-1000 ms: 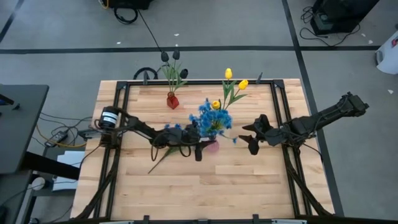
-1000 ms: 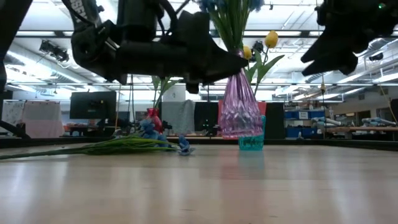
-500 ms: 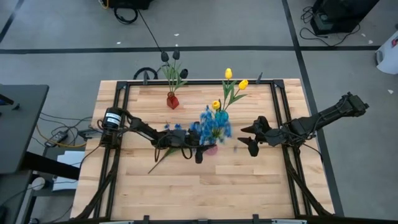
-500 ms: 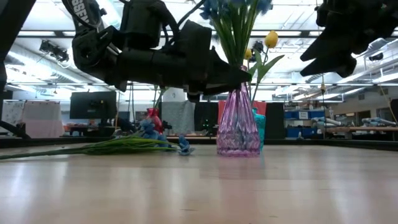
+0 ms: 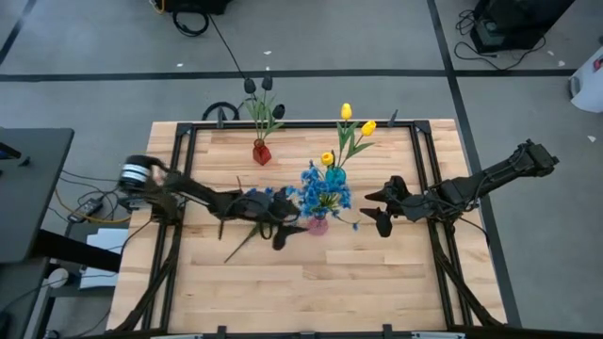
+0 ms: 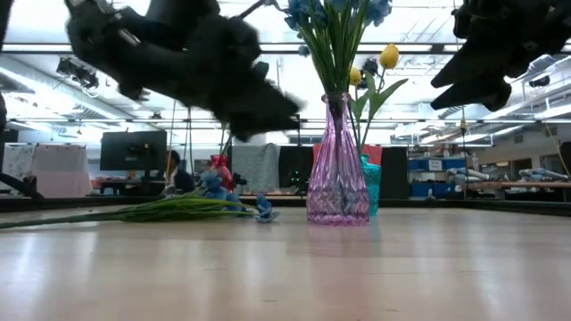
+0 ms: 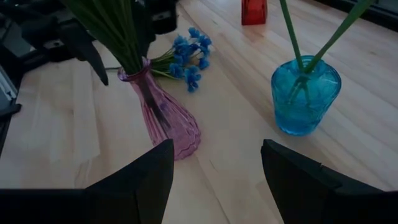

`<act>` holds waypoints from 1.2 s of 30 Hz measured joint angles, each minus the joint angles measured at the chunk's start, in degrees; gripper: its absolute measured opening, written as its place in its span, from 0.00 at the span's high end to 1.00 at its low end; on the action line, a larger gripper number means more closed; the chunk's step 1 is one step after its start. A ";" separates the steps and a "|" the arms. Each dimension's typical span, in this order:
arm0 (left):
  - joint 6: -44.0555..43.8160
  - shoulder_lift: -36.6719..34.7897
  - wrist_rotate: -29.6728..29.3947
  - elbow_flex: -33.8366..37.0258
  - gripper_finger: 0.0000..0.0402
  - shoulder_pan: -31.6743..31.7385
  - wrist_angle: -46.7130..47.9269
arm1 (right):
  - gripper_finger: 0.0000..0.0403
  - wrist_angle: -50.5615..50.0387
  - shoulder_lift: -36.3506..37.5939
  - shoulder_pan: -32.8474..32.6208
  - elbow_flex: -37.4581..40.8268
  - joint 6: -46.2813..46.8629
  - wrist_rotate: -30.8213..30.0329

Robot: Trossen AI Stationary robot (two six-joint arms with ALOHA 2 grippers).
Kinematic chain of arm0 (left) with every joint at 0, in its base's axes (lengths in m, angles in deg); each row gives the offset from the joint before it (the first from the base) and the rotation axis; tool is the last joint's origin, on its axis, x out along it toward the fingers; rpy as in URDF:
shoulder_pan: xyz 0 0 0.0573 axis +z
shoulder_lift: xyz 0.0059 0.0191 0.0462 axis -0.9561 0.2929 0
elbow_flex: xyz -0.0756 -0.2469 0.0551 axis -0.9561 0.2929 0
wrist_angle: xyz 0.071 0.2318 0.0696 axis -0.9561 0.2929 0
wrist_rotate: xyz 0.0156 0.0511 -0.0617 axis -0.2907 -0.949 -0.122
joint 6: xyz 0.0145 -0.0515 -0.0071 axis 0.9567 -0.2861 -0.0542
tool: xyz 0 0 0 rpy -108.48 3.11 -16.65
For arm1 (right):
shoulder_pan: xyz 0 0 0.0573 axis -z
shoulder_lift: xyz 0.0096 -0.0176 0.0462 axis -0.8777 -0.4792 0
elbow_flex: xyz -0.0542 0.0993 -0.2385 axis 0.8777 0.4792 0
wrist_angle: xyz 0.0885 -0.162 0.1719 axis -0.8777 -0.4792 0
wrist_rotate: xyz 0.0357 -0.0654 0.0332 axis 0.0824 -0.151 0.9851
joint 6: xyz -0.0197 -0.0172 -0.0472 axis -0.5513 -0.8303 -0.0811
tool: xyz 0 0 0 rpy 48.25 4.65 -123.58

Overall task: Sort flowers into vase by color
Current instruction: Put the blue flowers into the violet vase

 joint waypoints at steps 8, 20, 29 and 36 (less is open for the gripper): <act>-13.18 -12.43 -1.66 0.84 0.48 -5.03 36.82 | 0.38 0.55 -1.96 0.00 0.00 -0.06 -1.37; -34.07 -15.81 -3.36 -0.08 0.50 -10.58 64.79 | 0.38 5.68 -9.28 0.00 -0.02 -3.49 -1.77; -32.31 -10.34 -7.14 -0.25 0.50 -10.88 63.92 | 0.38 7.59 -11.32 0.00 -0.04 -4.61 -1.75; -26.76 -9.21 -10.07 -0.32 0.66 -10.97 64.25 | 0.38 7.65 -11.50 0.07 -0.04 -4.61 -1.75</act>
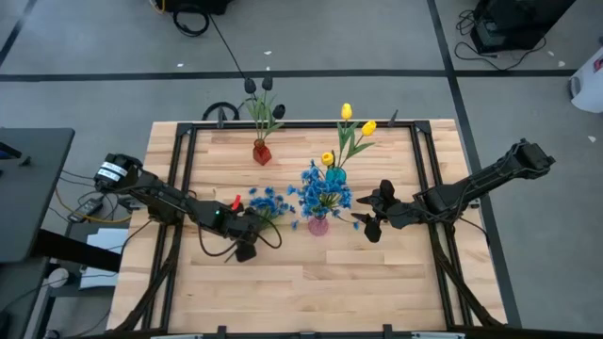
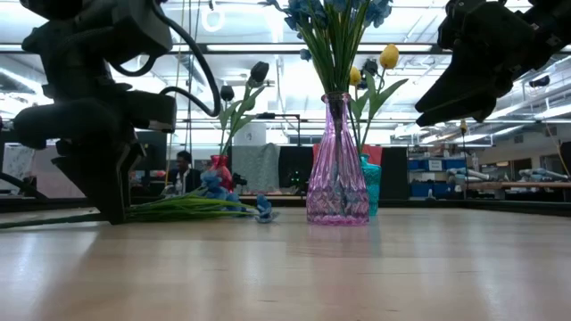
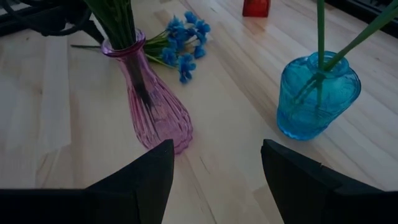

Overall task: Sort flowers into vase by color
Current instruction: Put the blue flowers into the violet vase

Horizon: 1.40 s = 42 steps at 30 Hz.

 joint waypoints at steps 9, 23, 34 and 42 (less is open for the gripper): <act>4.93 -1.29 -3.74 0.17 0.97 0.11 0.58 | 0.38 0.42 0.00 -0.04 0.00 0.01 0.35; 14.58 -16.62 17.99 -5.95 0.94 0.81 10.79 | 0.38 1.43 0.02 -0.04 0.00 -0.61 1.29; 21.32 -19.32 21.67 -6.05 0.92 -2.49 -2.08 | 0.38 3.14 0.02 -0.07 0.00 -1.69 2.03; 24.53 -19.32 22.59 -6.05 0.92 -3.67 -10.96 | 0.38 7.83 0.16 -0.07 0.00 -4.07 8.25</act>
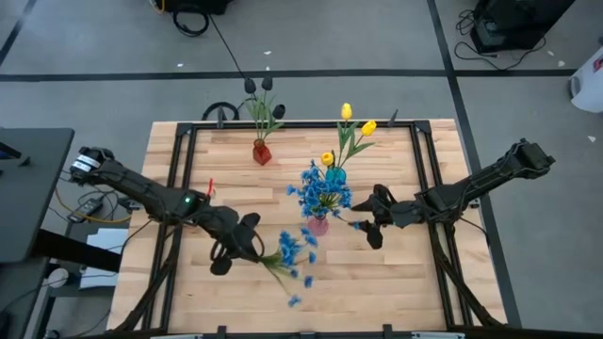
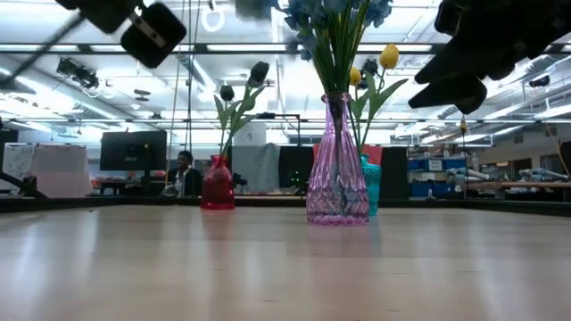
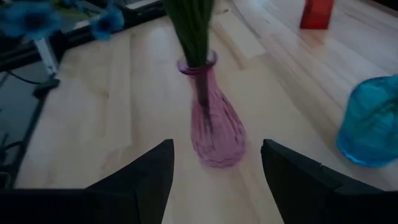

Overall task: Sort flowers into vase by color
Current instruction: Put the blue flowers into the violet vase

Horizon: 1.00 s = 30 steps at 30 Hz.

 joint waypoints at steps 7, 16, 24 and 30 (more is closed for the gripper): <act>-0.15 0.00 -1.55 0.29 0.92 -1.97 -2.41 | 0.38 0.30 0.34 0.00 0.00 -0.46 1.25; -0.04 0.00 -6.22 6.91 0.93 -2.89 -12.77 | 0.38 -2.20 -0.21 0.00 0.00 -0.46 1.22; 1.50 0.00 -8.91 11.00 0.93 -2.96 -21.95 | 0.38 0.29 -7.51 0.00 0.00 -0.41 -0.25; 3.18 0.00 -10.52 12.02 0.93 -3.00 -24.76 | 0.38 1.91 -13.24 0.27 0.02 0.02 -0.52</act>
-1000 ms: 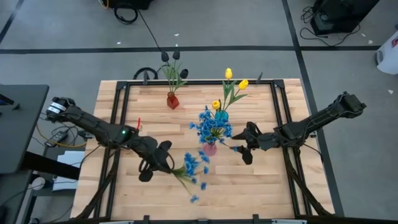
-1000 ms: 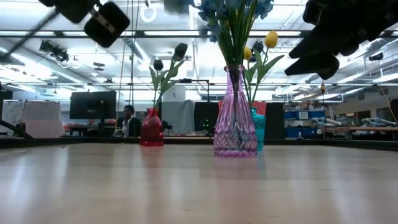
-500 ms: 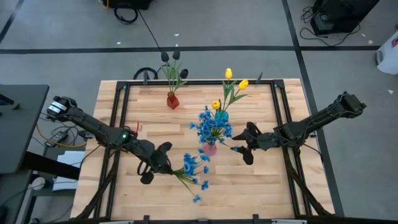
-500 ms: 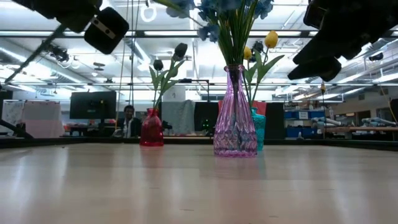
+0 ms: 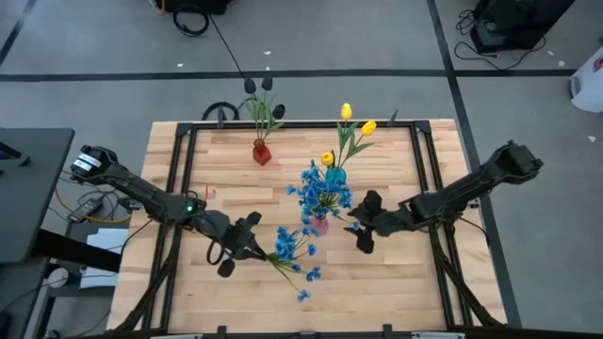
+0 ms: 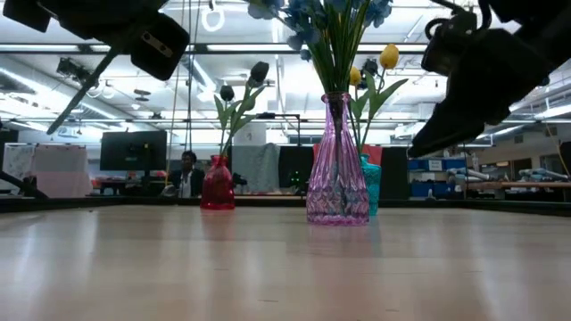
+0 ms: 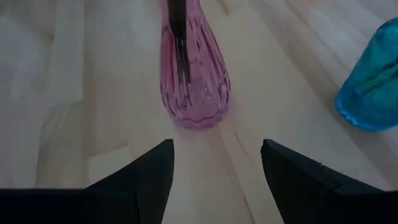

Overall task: Sort flowers into vase by color
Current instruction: Put the blue flowers into the violet vase

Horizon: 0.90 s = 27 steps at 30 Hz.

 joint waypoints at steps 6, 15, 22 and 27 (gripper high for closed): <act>1.43 0.00 -0.01 0.00 0.93 0.00 -0.77 | 0.37 0.44 -1.02 1.26 0.00 -0.30 -2.75; 1.36 0.00 0.01 0.00 0.93 0.00 -0.81 | 0.36 0.76 -0.77 1.75 0.00 -2.88 -3.25; 1.34 0.00 0.01 0.00 0.93 0.00 -0.72 | 0.36 0.77 -0.77 1.75 0.00 -2.93 -2.81; 0.75 0.00 0.00 -0.06 0.93 0.00 1.94 | 0.36 0.79 -0.77 1.75 0.00 -2.95 -2.81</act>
